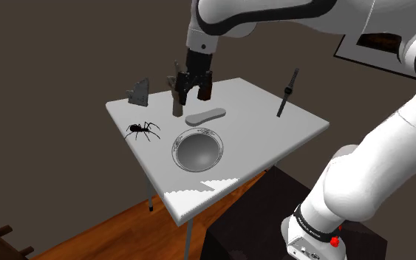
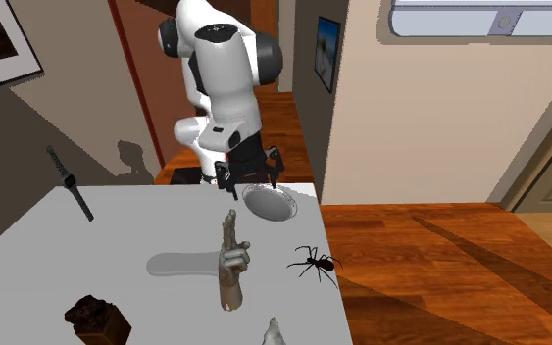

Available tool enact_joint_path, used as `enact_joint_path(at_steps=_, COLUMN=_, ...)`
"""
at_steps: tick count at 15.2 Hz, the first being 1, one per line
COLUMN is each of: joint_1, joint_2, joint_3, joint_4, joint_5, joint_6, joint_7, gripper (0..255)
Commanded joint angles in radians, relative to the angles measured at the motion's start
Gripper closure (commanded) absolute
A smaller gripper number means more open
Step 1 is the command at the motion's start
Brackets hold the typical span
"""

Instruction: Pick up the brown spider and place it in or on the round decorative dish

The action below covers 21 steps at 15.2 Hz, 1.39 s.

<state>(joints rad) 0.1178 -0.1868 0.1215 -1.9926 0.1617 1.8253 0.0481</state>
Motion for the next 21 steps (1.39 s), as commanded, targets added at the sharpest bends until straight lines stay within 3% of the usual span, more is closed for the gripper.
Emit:
enact_joint_path(at_steps=1, joint_1=0.010, joint_2=0.080, joint_3=0.016, joint_4=0.050, joint_5=0.003, joint_6=0.011, joint_7=0.021, gripper=0)
enact_joint_path(at_steps=13, joint_1=0.091, joint_2=0.549, joint_3=0.075, joint_4=0.457, joint_5=-0.014, joint_6=-0.030, joint_7=0.143, gripper=0)
enact_joint_path(at_steps=21, joint_1=0.100, joint_2=0.557, joint_3=0.078, joint_4=0.368, joint_5=-0.012, joint_6=0.068, joint_7=0.140, gripper=0)
